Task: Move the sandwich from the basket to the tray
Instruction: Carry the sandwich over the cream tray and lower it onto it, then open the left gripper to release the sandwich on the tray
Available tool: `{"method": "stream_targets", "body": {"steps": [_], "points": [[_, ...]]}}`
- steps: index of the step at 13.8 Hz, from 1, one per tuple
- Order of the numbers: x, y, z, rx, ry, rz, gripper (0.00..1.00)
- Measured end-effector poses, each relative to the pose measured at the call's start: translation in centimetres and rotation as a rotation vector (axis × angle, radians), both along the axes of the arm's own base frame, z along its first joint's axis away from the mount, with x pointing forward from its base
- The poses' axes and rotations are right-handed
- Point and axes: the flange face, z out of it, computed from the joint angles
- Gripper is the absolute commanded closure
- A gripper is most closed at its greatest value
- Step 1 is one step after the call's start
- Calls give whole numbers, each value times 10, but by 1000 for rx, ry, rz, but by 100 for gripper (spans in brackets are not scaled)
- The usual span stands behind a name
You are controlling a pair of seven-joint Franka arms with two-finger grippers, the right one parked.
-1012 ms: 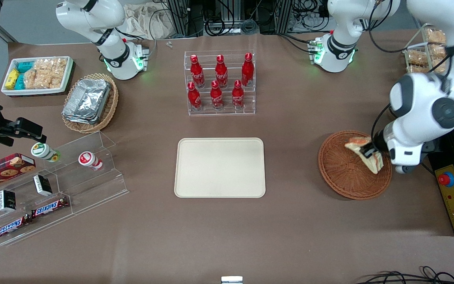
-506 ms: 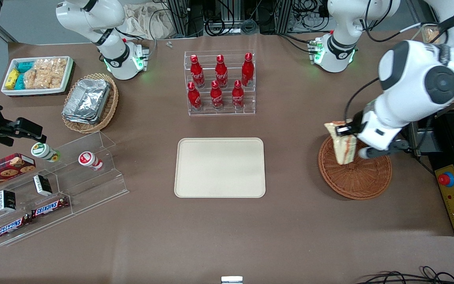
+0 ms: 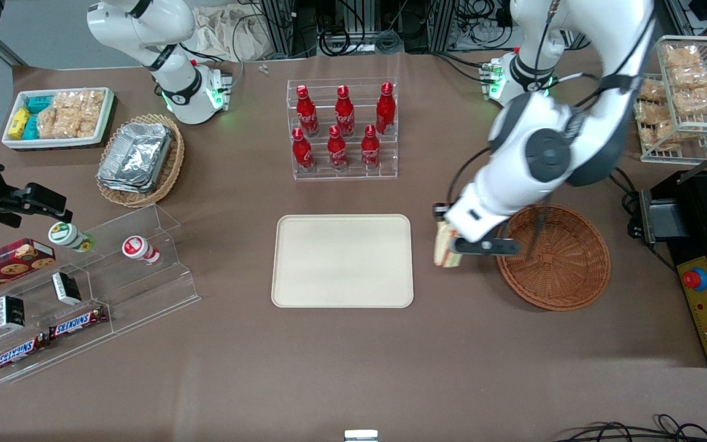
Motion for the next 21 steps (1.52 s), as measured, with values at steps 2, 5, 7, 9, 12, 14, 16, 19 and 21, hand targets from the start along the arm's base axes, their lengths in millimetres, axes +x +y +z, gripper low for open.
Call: {"method": "stream_targets", "body": {"steps": [2, 5, 7, 9, 12, 14, 16, 19, 21], "points": [[-16, -48, -36, 58, -43, 16, 100], [-16, -73, -94, 49, -50, 21, 100], [-13, -84, -127, 43, -52, 5, 79], [-12, -89, -152, 43, -56, -6, 7], [-10, -88, -172, 56, -39, 20, 0], [-7, -88, -168, 52, -46, 32, 0], [3, -87, -148, 35, -75, 64, 0], [23, -63, -83, 35, -120, 115, 0], [27, -34, -28, 85, -103, 147, 0]]}}
